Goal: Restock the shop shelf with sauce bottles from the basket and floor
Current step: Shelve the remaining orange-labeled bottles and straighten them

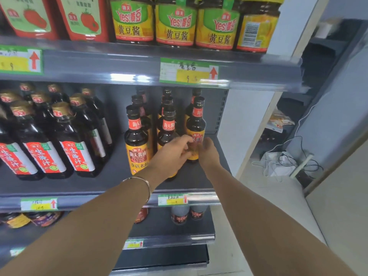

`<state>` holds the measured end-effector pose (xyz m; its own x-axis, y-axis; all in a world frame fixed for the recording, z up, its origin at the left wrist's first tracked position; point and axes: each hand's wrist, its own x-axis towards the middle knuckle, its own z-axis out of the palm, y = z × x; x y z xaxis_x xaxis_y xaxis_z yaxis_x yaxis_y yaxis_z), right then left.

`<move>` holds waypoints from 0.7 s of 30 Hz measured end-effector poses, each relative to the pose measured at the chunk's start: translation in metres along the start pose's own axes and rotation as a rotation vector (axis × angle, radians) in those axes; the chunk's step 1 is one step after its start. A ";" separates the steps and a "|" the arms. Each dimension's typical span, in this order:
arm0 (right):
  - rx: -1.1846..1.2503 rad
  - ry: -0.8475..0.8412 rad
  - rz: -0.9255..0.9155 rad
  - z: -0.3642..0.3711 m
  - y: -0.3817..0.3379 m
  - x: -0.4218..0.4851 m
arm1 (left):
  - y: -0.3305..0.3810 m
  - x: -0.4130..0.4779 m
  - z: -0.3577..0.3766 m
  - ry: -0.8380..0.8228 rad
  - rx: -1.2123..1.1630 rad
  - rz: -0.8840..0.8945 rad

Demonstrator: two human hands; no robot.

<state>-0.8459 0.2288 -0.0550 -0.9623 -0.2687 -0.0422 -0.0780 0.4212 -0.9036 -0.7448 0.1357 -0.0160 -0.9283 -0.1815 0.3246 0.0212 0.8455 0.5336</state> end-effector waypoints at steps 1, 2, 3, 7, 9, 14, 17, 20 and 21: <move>0.011 -0.028 -0.002 -0.004 0.002 0.006 | 0.003 0.005 0.009 -0.005 -0.001 -0.031; 0.025 -0.056 -0.007 -0.009 0.005 0.013 | 0.006 0.009 0.018 0.000 0.004 -0.061; 0.044 -0.085 -0.005 -0.014 0.009 0.019 | 0.009 0.013 0.027 0.009 0.004 -0.099; 0.147 -0.169 0.041 -0.025 0.027 0.043 | 0.016 0.018 0.058 0.022 0.000 -0.299; 0.166 -0.215 0.059 -0.021 0.035 0.052 | 0.014 0.016 0.068 0.007 0.035 -0.360; 0.091 -0.372 0.027 0.005 0.052 0.057 | 0.000 0.013 0.086 -0.010 0.080 -0.502; 0.112 -0.414 0.015 0.010 0.057 0.059 | -0.004 0.013 0.095 -0.011 0.060 -0.558; 0.125 -0.439 0.006 0.007 0.058 0.063 | -0.005 0.013 0.101 -0.013 0.046 -0.584; 0.121 -0.448 0.003 0.006 0.058 0.063 | -0.004 0.013 0.103 -0.012 0.050 -0.588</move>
<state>-0.9094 0.2306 -0.1124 -0.7528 -0.6268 -0.2012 -0.0185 0.3257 -0.9453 -0.7952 0.1814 -0.0942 -0.7830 -0.6215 -0.0239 -0.5156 0.6271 0.5839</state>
